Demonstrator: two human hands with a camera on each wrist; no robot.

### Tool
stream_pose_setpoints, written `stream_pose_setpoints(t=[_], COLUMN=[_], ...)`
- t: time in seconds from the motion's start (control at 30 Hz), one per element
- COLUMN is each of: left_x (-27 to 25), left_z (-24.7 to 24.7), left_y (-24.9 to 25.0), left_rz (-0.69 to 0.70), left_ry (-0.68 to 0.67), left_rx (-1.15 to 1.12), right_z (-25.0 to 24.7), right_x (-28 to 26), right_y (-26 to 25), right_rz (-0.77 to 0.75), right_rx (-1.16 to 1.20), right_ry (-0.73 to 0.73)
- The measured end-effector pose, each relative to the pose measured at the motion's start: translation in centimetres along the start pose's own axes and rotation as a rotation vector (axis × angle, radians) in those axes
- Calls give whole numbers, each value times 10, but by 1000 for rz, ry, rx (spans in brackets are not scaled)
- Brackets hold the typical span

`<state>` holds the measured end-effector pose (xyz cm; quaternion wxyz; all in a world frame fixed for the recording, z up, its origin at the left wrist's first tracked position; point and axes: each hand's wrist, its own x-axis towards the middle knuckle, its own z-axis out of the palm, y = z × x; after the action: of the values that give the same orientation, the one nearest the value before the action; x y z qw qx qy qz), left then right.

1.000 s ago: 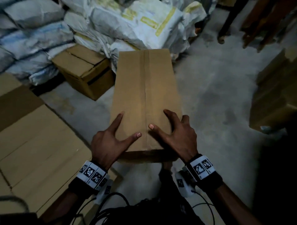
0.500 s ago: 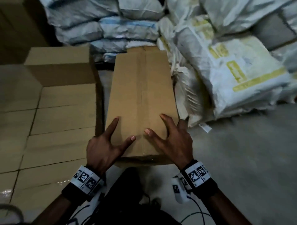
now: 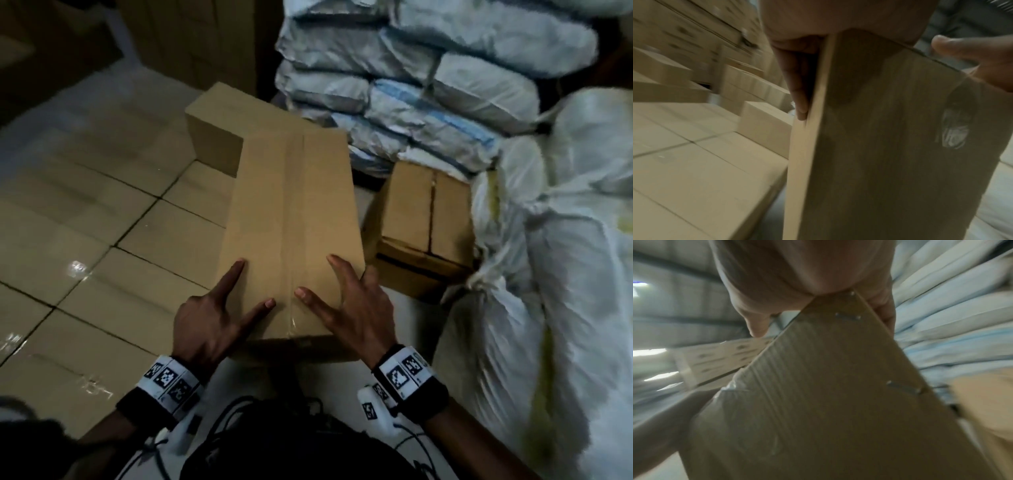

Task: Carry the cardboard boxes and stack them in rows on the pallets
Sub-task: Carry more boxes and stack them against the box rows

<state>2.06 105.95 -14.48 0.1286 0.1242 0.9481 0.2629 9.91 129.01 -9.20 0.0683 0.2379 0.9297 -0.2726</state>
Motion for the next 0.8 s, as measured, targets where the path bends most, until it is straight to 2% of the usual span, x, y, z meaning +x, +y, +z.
stream_pose_setpoints(t=[0.27,0.4,0.57,0.8], left_x=[73,109,161,242], left_z=[-14,-6,6,34], left_y=[13,22,37,85], left_rz=[-229,-353,-519,-739], left_ry=[161,252,305,378], left_rx=[-19,9,-35,-69], right_z=[-13,-14,-7,-12], right_x=[140,213,308,436], right_y=[-28,-42,-52,-54], right_rz=[-241,-327,-465,-645], right_rx=[-14,-38,-68,-73], right_ry=[-82,-195,-338,-507])
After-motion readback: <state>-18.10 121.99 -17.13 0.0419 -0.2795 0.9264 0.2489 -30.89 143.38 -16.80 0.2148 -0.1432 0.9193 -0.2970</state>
